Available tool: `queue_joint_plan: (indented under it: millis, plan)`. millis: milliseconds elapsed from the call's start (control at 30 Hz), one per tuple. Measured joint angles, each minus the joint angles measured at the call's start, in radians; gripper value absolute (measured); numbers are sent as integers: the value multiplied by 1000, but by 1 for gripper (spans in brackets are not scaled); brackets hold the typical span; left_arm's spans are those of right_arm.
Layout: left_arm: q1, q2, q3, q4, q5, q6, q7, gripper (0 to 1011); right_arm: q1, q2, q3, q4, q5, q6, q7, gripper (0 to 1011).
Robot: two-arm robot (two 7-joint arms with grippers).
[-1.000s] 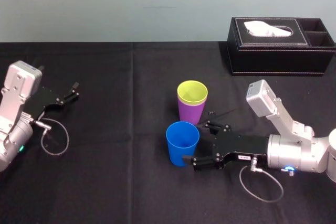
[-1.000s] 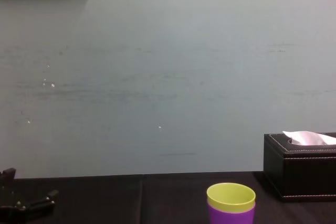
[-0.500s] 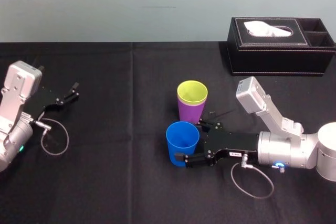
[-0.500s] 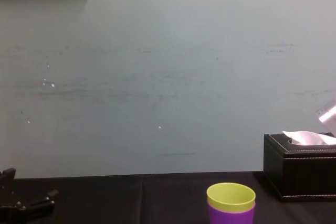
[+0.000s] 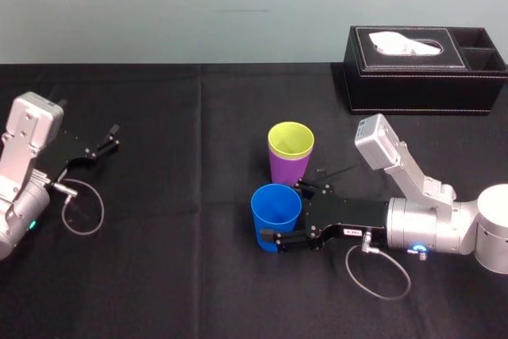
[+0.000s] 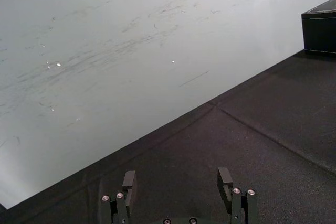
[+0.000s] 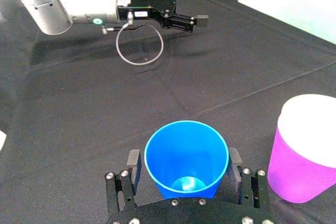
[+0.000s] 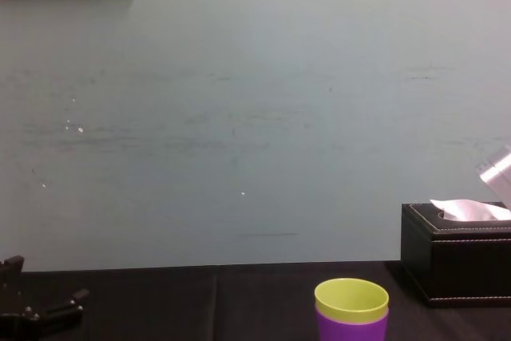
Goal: Stack the three plastic cups sequentially using one hand.
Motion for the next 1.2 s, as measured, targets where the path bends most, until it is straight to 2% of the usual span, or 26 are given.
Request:
queue_joint_plan:
  millis: [333, 600, 767, 1200]
  plan:
    - [0, 0, 0, 0, 0, 0, 0, 1011, 0, 1, 1, -1, 0, 0, 0, 990]
    - [0, 0, 0, 0, 0, 0, 0, 1011, -1, 2, 1, -2, -1, 0, 0, 809]
    - [0, 0, 0, 0, 0, 0, 0, 1011, -1, 2, 2, -2, -1, 0, 0, 765]
    - [0, 0, 0, 0, 0, 0, 0, 1011, -1, 2, 2, -2, -1, 0, 0, 728]
